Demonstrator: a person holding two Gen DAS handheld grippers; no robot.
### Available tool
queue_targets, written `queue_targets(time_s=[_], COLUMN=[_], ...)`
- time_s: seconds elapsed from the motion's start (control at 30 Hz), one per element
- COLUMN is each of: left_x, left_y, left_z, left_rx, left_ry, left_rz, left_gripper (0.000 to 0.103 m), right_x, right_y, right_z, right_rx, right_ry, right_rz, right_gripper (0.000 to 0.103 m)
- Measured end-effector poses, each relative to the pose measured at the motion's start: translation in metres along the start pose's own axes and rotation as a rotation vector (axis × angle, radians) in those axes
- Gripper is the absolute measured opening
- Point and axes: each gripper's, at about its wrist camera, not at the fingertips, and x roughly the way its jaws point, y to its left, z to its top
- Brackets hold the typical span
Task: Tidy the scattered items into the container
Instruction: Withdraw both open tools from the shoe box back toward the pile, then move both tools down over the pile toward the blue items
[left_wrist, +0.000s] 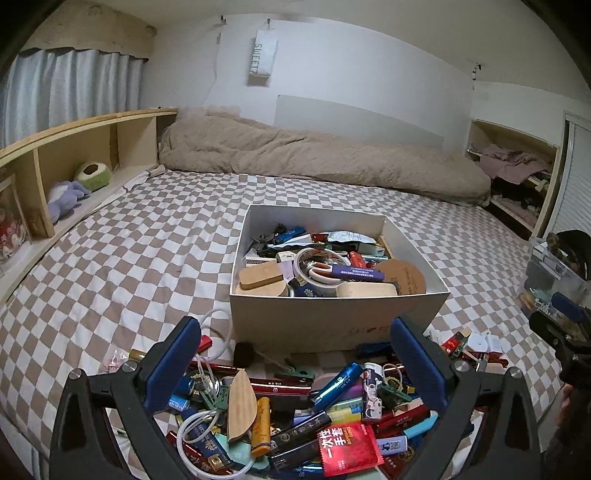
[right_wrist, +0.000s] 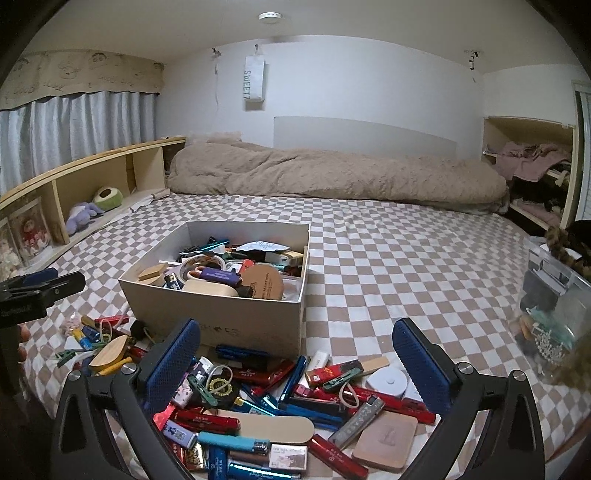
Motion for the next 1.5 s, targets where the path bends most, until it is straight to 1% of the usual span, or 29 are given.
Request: queue_targets(time_s=[0.43,0.77,1.0,1.13,1.3,1.5], left_x=[-0.006,-0.002,0.006,0.011,0.017,0.025], left_y=[0.004,0.008,0.013,0.017,0.025,0.032], left_z=[-0.002,-0.008,-0.018,-0.025,-0.034,-0.046], left_rx=[0.007,0.000,0.016,0.012,0.003,-0.016], left_ry=[0.002,0.009,0.030,0.045,0.066,0.099], left_rz=[-0.006,-0.007,0.019,0.016,0.012,-0.004], left_gripper=[0.103,0.103,0.103,0.103,0.103,0.103], right_x=[0.001,0.007,0.018,0.022,0.026,0.036], right_y=[0.003,0.006,0.010,0.013,0.012,0.009], right_z=[-0.003,-0.018,-0.033,-0.039,-0.050,-0.066], right_rx=[-0.006,-0.006,-0.004,-0.012,0.008,0.030], right_ry=[0.006,0.023,0.070,0.089,0.113,0.174], right_rz=[0.004,0.027,0.036,0.034,0.043,0.052], right_gripper=[0.103,0.103,0.103,0.103,0.103,0.103])
